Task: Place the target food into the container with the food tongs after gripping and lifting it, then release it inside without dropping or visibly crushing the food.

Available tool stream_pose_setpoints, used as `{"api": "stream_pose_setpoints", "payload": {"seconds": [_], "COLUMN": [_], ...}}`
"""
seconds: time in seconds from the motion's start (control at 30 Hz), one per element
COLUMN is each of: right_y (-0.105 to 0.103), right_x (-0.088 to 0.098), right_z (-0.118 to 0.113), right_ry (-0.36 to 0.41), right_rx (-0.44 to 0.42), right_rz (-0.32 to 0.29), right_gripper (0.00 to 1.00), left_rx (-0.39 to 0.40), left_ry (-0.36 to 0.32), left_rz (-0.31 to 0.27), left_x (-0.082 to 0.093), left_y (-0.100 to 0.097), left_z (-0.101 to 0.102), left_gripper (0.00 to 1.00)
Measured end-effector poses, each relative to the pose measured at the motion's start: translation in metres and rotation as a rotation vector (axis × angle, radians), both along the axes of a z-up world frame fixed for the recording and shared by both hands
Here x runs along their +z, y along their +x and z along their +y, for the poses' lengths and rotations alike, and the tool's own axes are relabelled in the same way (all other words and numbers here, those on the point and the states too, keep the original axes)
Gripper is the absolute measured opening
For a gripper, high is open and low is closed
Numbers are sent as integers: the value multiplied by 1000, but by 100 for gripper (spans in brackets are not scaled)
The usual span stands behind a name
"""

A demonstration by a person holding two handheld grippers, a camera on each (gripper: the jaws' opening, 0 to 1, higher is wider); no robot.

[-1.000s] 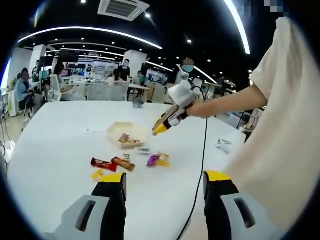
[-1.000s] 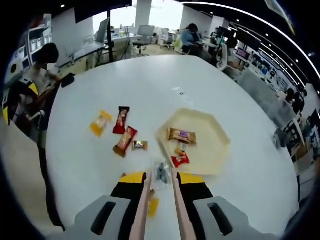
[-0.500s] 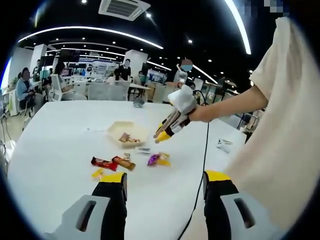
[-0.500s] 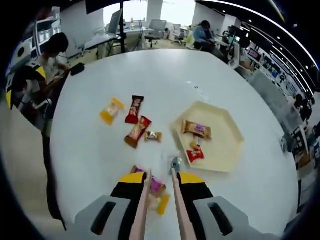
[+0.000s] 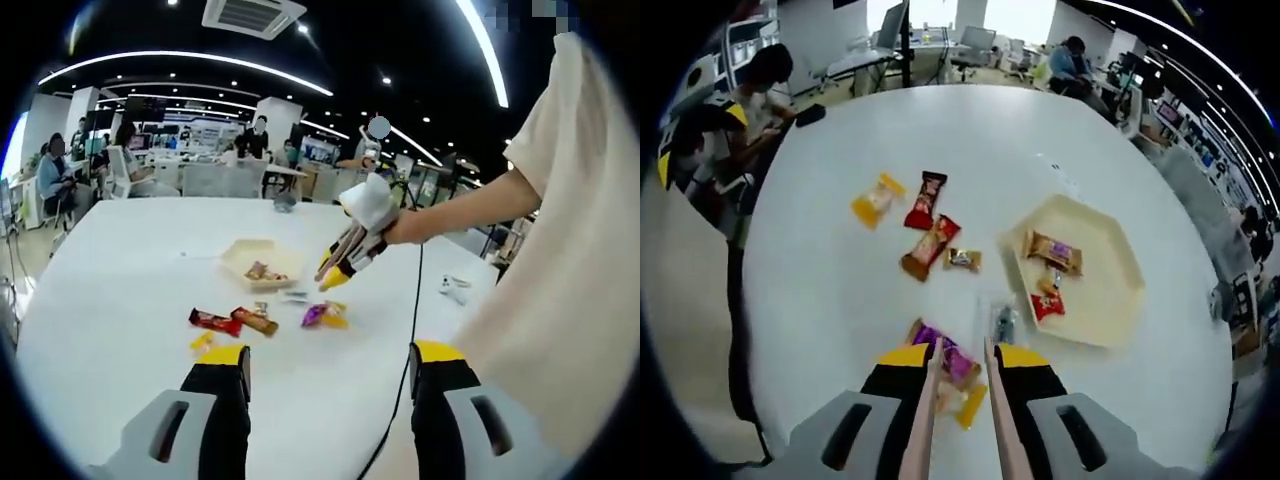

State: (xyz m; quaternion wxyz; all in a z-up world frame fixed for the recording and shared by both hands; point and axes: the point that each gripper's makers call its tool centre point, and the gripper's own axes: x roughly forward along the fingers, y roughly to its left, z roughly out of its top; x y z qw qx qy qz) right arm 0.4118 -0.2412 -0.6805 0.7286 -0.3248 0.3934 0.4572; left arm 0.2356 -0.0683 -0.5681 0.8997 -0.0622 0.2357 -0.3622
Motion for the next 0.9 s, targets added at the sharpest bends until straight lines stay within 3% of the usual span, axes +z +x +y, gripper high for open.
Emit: {"api": "stream_pose_setpoints", "payload": {"seconds": [0.2, 0.9], "right_y": [-10, -20], "right_x": [-13, -31], "right_z": [2, 5], "right_ry": [-86, -151], "right_rx": [117, 241], "right_rz": [-5, 19], "right_gripper": [24, 24], "left_rx": [0, 13], "left_ry": [-1, 1], "left_rz": [5, 23], "left_x": [0, -4], "left_y": [0, 0], "left_z": [0, 4], "left_gripper": [63, 63]}}
